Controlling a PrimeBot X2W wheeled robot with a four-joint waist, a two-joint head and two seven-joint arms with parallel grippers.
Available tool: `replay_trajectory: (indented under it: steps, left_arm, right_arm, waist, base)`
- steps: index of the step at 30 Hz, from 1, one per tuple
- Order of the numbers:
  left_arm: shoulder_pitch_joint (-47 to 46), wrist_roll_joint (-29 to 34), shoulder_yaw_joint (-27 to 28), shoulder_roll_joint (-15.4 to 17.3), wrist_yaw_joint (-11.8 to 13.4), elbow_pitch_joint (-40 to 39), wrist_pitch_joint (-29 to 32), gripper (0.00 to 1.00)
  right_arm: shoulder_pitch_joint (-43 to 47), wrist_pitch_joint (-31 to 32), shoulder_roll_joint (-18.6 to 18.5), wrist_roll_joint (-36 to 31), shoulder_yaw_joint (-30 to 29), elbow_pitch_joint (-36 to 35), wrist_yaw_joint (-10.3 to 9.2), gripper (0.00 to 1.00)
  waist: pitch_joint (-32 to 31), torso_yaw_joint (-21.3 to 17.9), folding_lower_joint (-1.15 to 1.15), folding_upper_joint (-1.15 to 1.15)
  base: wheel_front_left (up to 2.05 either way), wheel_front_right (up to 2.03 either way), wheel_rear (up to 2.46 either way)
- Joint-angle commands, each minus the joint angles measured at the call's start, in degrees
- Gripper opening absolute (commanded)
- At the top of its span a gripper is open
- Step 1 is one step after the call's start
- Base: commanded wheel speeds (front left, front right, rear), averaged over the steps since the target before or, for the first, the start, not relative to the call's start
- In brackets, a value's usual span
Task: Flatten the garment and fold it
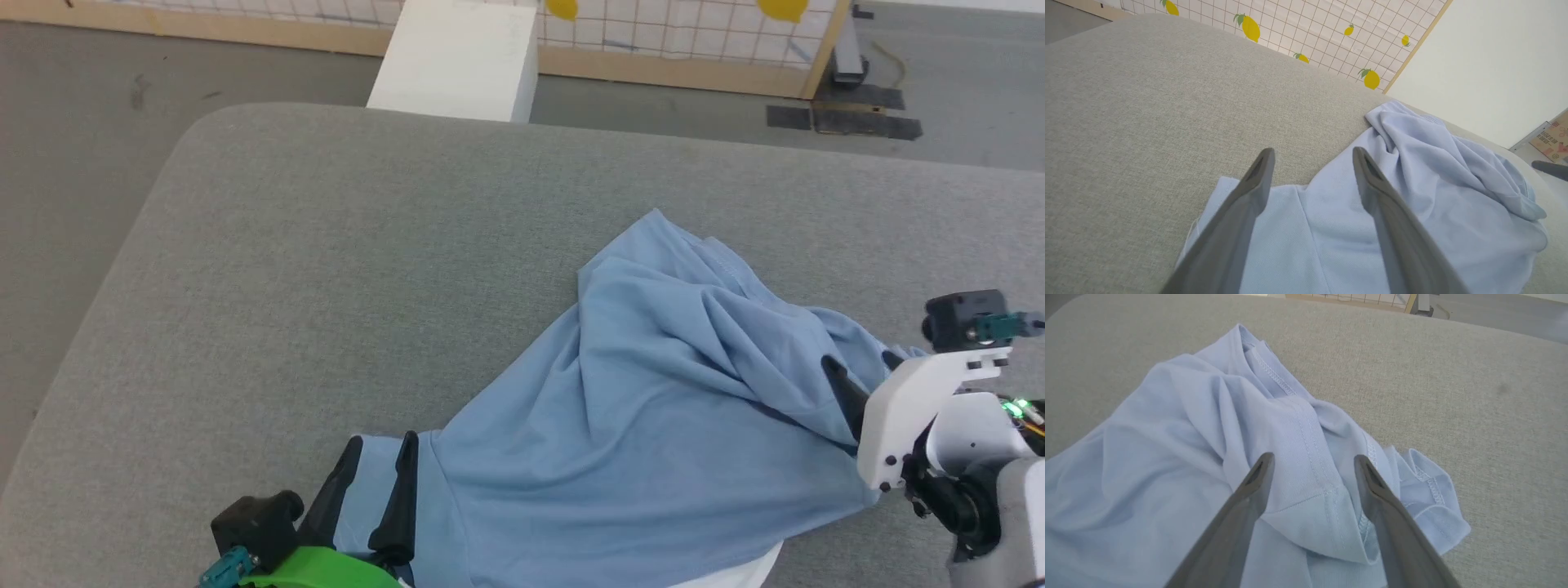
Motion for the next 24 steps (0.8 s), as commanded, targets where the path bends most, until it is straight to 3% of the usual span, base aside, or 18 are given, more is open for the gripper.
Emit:
replay_trajectory:
  steps: [1,8,9,10,11,17,24]
  left_arm:
    - [-0.9,0.7,-0.1,-0.1,-0.2,0.2,-0.3,1.0]
    - [-1.7,0.6,-0.8,-0.3,-0.3,0.7,0.1,1.0]
    - [-1.8,0.5,-0.8,-0.4,-0.3,0.8,0.0,1.0]
    - [-1.9,0.5,-0.8,-0.4,-0.3,0.9,0.0,1.0]
    - [-1.9,0.4,-0.9,-0.4,-0.2,0.9,0.0,1.0]
    - [-1.4,0.1,-0.7,-0.2,-0.2,1.2,-0.3,1.0]
    - [-2.3,0.1,-1.5,-0.7,-0.6,1.1,-1.0,1.0]
  right_arm:
    - [-1.0,1.0,0.2,0.0,0.0,1.6,-0.08,1.0]
    - [-3.0,1.6,-0.7,-0.1,1.1,11.1,-0.08,1.0]
    - [-3.4,1.1,-0.5,0.1,0.8,12.0,-0.08,0.56]
    - [-3.9,0.3,-0.7,0.0,1.1,12.8,-0.08,0.38]
    - [-4.3,-0.4,-1.0,0.1,1.3,13.3,-0.08,0.0]
    - [-7.7,-2.7,-2.8,2.4,2.2,12.4,-0.08,0.0]
    - [-13.8,1.4,-8.3,4.2,4.2,8.3,-0.08,0.0]
  waist:
    - [0.6,1.0,0.0,0.0]
    - [0.9,2.8,0.0,0.0]
    - [0.8,2.9,0.0,0.0]
    - [0.7,3.0,0.0,0.0]
    - [0.6,3.1,0.0,0.0]
    - [0.3,3.1,0.0,0.0]
    - [2.5,3.8,0.0,0.0]
  base:
    - [0.0,0.0,0.0]
    - [0.0,0.0,0.0]
    - [0.0,0.0,0.0]
    - [0.0,0.0,0.0]
    - [0.0,0.0,0.0]
    - [0.0,0.0,0.0]
    - [0.0,0.0,0.0]
